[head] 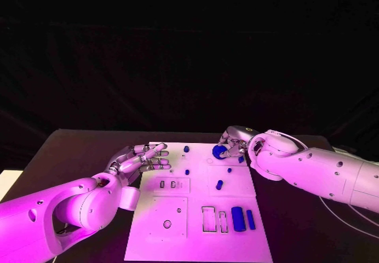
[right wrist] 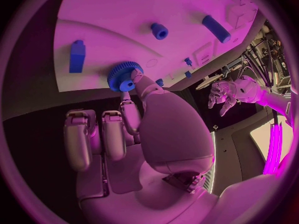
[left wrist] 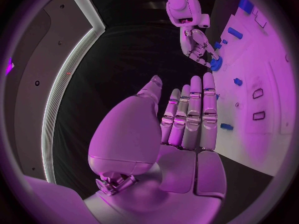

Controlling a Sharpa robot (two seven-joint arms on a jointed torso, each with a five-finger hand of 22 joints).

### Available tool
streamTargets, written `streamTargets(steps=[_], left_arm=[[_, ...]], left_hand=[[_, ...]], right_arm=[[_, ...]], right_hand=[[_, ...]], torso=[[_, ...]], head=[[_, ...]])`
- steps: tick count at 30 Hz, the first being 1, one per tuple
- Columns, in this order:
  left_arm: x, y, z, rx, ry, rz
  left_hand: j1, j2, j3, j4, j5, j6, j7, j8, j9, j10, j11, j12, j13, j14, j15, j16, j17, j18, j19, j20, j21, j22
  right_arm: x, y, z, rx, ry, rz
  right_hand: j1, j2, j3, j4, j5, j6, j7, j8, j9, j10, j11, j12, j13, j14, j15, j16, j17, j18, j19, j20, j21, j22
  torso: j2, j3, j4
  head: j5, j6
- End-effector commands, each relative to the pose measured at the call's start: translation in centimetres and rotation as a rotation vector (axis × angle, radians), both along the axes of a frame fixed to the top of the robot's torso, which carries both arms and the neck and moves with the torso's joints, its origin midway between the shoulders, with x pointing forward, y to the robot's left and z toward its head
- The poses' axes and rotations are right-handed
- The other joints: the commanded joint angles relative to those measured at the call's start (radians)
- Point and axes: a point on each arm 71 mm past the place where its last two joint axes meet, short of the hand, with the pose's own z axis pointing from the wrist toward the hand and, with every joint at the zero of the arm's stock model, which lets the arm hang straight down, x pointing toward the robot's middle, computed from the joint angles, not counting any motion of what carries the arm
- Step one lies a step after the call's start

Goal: Assemble the parts on the task board

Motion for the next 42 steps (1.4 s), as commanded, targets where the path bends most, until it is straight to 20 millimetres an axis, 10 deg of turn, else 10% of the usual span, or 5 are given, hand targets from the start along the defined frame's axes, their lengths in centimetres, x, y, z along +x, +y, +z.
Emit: streamTargets(steps=[1, 22, 42], left_arm=[[-0.1, -0.2, 0.1, -0.033, 0.017, -0.022], [0.0, -0.2, 0.1, -0.02, 0.0, -0.019], [0.0, -0.2, 0.1, -0.013, -0.006, -0.025]], left_hand=[[-0.004, 0.003, 0.0, -0.009, -0.004, -0.003, 0.004, -0.005, -0.002, -0.002, 0.002, -0.005, -0.002, -0.002, 0.003, -0.004, 0.002, 0.009, 0.005, 0.002, -0.005, -0.001], [-0.002, 0.004, -0.001, -0.017, -0.004, -0.006, 0.006, -0.01, -0.002, -0.005, 0.004, -0.01, -0.002, -0.002, 0.003, -0.007, 0.007, 0.009, 0.006, 0.002, -0.006, -0.002], [-0.002, 0.004, -0.001, -0.017, -0.004, -0.006, 0.006, -0.01, -0.002, -0.005, 0.004, -0.01, -0.002, -0.002, 0.004, -0.007, 0.008, 0.009, 0.006, 0.002, -0.007, -0.002]], right_arm=[[-0.5, 1.0, 0.8, 0.031, -0.088, 0.033], [-0.9, 9.8, 0.9, 0.059, -0.059, 0.164], [-0.7, 11.5, -0.9, 0.017, -0.029, 0.182]], right_hand=[[0.0, 0.027, 0.008, 0.005, 0.008, 0.075, -0.04, 0.03, 0.029, -0.002, -0.007, -0.009, -0.01, 0.079, -0.009, 0.0, 0.126, -0.019, 0.031, -0.007, 0.006, 0.16], [-0.046, 0.013, 0.022, 0.019, 0.009, 0.043, -0.028, 0.001, 0.023, -0.023, 0.002, -0.057, -0.045, 0.077, -0.003, -0.005, 0.119, -0.018, 0.027, -0.005, 0.003, 0.154], [-0.079, -0.024, 0.028, 0.022, 0.013, -0.035, 0.005, -0.059, 0.005, -0.102, 0.029, -0.187, -0.148, 0.07, 0.018, -0.025, 0.09, -0.008, -0.006, 0.012, -0.017, 0.11]], torso=[[0.0, -0.0007, 0.0003], [0.002, -0.0001, 0.0011], [0.001, 0.0007, 0.0012]], head=[[0.004, 0.001], [0.019, 0.005], [0.023, -0.004]])
